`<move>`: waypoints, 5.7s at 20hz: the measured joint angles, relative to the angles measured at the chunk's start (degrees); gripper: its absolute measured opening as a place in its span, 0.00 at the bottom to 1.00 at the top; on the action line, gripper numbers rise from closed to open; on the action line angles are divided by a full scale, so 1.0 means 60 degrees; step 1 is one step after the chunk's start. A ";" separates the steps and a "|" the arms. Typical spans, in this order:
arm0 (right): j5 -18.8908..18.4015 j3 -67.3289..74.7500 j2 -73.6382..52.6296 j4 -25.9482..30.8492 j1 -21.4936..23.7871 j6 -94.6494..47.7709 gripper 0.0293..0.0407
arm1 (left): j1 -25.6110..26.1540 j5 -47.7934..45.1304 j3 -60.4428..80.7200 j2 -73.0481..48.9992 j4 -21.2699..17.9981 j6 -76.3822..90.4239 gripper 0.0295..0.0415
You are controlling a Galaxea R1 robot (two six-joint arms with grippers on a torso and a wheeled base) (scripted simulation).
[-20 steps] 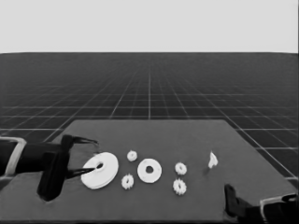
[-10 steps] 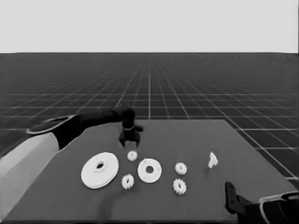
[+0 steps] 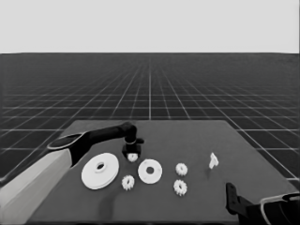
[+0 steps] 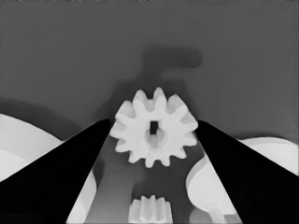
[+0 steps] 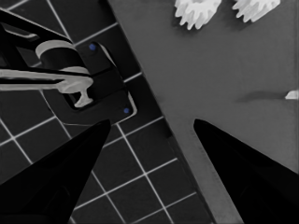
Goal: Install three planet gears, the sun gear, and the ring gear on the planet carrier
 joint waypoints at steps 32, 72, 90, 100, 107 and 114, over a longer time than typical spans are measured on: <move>0.0000 0.0000 0.0000 0.0000 0.0000 0.0000 0.81 | -0.0627 0.0921 0.1587 0.0901 -0.0166 -0.2360 0.14; 0.0000 0.0000 0.0000 0.0000 0.0000 0.0000 0.81 | 0.0351 0.1616 0.8391 -0.2790 0.1038 -0.5410 0.75; 0.0000 0.0000 0.0000 0.0000 0.0000 0.0000 0.81 | 0.1059 0.1335 0.7773 -0.2646 0.1716 -0.5017 0.14; 0.0000 0.0000 0.0000 0.0000 0.0000 0.0000 0.81 | -0.1103 0.1825 0.9071 -0.2931 -0.0418 -0.5904 0.14; 0.0000 0.0000 0.0000 0.0000 0.0000 0.0000 0.81 | -0.1228 0.1815 0.6722 -0.0642 -0.0553 -0.5842 0.14; 0.0000 0.0000 0.0000 0.0000 0.0000 0.0000 0.81 | 0.0222 0.1558 0.5871 -0.0440 0.0865 -0.5263 0.14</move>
